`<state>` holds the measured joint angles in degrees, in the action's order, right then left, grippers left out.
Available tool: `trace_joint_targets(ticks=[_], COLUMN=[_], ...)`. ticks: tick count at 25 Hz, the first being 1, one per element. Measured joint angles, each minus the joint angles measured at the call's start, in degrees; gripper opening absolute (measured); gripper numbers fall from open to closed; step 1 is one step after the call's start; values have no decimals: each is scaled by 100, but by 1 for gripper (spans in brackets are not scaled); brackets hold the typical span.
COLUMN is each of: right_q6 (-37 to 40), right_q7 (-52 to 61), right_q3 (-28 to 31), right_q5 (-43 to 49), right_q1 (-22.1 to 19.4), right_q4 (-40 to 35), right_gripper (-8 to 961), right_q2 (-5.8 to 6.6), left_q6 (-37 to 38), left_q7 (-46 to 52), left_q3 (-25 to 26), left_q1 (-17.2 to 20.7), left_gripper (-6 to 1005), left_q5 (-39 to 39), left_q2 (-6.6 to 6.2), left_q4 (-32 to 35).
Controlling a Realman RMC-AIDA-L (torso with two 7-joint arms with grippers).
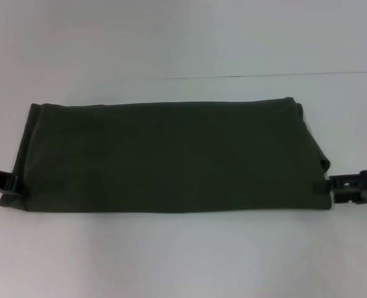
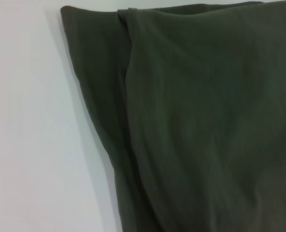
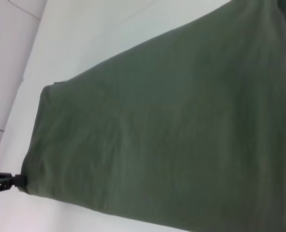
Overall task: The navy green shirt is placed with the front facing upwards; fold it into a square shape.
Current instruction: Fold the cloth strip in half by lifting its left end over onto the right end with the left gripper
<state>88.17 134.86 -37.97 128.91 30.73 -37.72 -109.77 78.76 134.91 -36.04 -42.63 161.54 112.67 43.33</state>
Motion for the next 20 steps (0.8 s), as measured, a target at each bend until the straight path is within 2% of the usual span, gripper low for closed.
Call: trace_joint_targets(ticks=[5, 9, 11, 14, 20], right_q6=[324, 443, 396, 121, -402], right_q7=[1115, 1776, 1906, 1970, 1930], right_q3=[1, 10, 3, -26, -255], right_q5=[754, 1336, 1667, 2115, 2228], right_q1=[161, 513, 707, 990, 1252], right_q4=[-963, -1132, -1087, -873, -407], right_gripper=[855, 855, 855, 855, 854], right_q2=[113, 234, 201, 72, -120], left_q6=[28, 16, 10, 6, -7], left_q7=[0, -1, -8, -21, -19], left_q3=[0, -1, -1, 0, 1], left_q1=[-12, -15, -16, -20, -34], left_gripper=[47, 46, 46, 47, 47], left_q5=[0, -8, -17, -16, -13], left_q2=[0, 0, -1, -1, -1], left_q4=[0, 0, 0, -4, -9])
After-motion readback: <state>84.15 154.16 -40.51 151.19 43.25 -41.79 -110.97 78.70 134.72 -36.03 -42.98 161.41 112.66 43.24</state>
